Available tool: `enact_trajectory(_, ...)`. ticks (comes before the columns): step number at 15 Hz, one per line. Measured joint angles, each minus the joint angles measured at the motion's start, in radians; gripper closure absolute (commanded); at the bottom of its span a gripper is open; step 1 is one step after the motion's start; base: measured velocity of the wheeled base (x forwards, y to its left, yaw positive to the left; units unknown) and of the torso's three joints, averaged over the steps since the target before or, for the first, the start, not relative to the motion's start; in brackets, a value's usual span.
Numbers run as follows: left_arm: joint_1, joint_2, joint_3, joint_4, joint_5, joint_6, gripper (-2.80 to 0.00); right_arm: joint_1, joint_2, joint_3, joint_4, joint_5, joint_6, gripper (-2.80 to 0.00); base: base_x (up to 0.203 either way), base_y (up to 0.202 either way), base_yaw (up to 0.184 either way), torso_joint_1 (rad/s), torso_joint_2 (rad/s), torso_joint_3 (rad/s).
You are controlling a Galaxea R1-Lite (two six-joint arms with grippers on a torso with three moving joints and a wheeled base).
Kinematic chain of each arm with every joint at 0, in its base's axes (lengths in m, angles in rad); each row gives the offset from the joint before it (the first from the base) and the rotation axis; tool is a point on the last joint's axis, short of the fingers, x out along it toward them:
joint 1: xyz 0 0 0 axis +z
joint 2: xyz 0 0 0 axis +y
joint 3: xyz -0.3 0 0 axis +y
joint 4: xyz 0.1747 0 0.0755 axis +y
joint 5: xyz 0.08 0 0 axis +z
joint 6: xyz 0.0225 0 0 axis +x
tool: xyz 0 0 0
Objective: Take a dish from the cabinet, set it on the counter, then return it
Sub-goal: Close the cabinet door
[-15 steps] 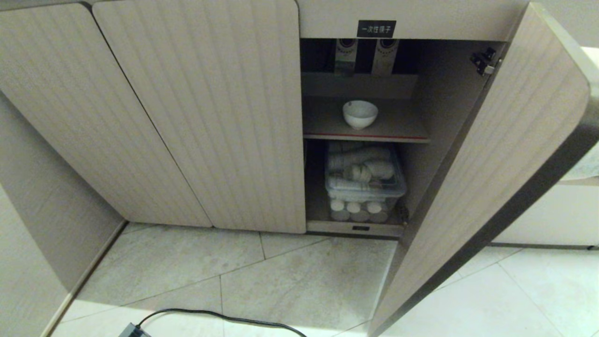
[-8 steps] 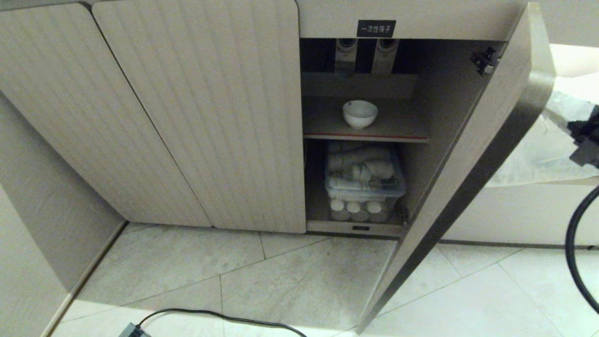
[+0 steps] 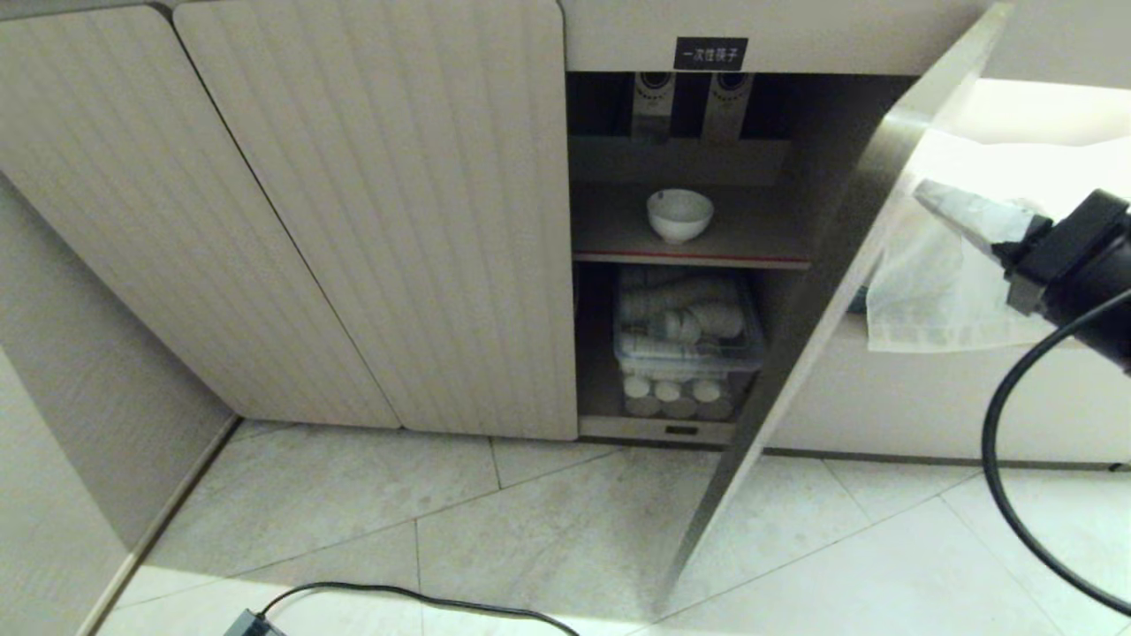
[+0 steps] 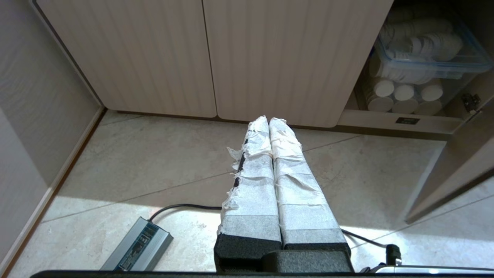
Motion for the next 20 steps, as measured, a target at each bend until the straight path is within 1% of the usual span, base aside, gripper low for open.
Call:
enact_trajectory(2,0.000,0.000,0.000,0.000,0.000,0.000,0.00,0.000,0.050,-0.024,-0.024,0.012,0.001,0.00,0.000,0.000,0.000,0.000,0.00,0.000)
enact_trajectory(9,0.000,0.000,0.000,0.000,0.000,0.000,0.00,0.000,0.301,-0.252,-0.050,0.017,0.016,0.00,0.000,0.000,0.000,0.000,0.00,0.000)
enact_trajectory(11,0.000,0.000,0.000,0.000,0.001,0.000,0.00,-0.005,0.372,-0.306,-0.098,0.015,0.018,0.00,0.000,0.000,0.000,0.000,0.00,0.000)
enact_trajectory(13,0.000,0.000,0.000,0.000,0.001,0.000,0.00,-0.020,0.437,-0.345,-0.176,0.011,0.010,0.00,0.000,0.000,0.000,0.000,0.00,0.000)
enact_trajectory(16,0.000,0.000,0.000,0.000,0.000,0.000,0.00,-0.070,0.497,-0.360,-0.287,-0.002,-0.054,0.00,0.000,0.000,0.000,0.000,0.00,0.000)
enact_trajectory(18,0.000,0.000,0.000,0.000,0.000,0.000,0.00,-0.115,0.505,-0.339,-0.302,-0.036,-0.094,0.00,0.000,0.000,0.000,0.000,0.00,0.000)
enact_trajectory(20,0.000,0.000,0.000,0.000,0.000,0.000,0.00,-0.163,0.482,-0.286,-0.304,-0.047,-0.125,0.00,0.000,0.000,0.000,0.000,0.00,0.000)
